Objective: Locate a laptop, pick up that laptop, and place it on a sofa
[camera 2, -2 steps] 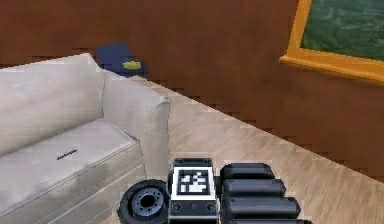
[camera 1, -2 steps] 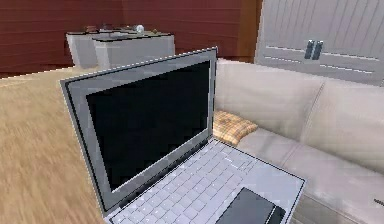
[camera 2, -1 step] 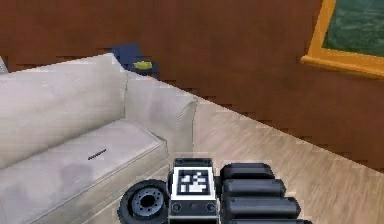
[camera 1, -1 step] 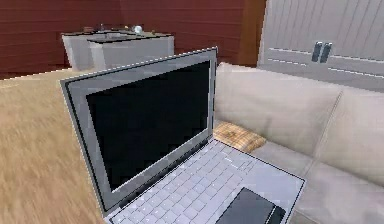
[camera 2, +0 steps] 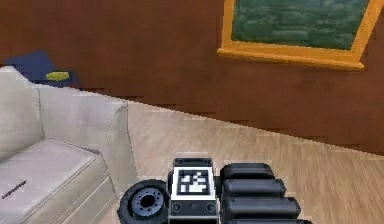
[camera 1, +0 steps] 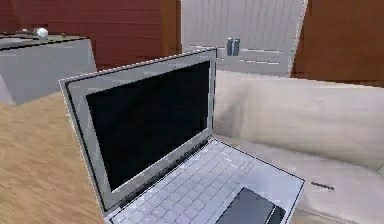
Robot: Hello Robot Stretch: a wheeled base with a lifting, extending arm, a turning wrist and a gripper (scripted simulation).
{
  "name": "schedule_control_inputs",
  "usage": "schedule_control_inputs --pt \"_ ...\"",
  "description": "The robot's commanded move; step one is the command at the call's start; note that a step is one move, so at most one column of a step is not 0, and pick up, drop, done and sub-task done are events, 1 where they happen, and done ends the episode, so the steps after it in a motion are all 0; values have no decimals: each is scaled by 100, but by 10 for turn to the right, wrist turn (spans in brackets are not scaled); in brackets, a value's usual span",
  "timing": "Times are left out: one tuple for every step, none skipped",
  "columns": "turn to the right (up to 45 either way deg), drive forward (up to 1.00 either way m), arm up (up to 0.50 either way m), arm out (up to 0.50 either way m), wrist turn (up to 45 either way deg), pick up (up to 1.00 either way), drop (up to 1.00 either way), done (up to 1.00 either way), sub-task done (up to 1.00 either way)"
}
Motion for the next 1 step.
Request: schedule_control_inputs --pt "0 40 0 0 0 0 0 0 0"
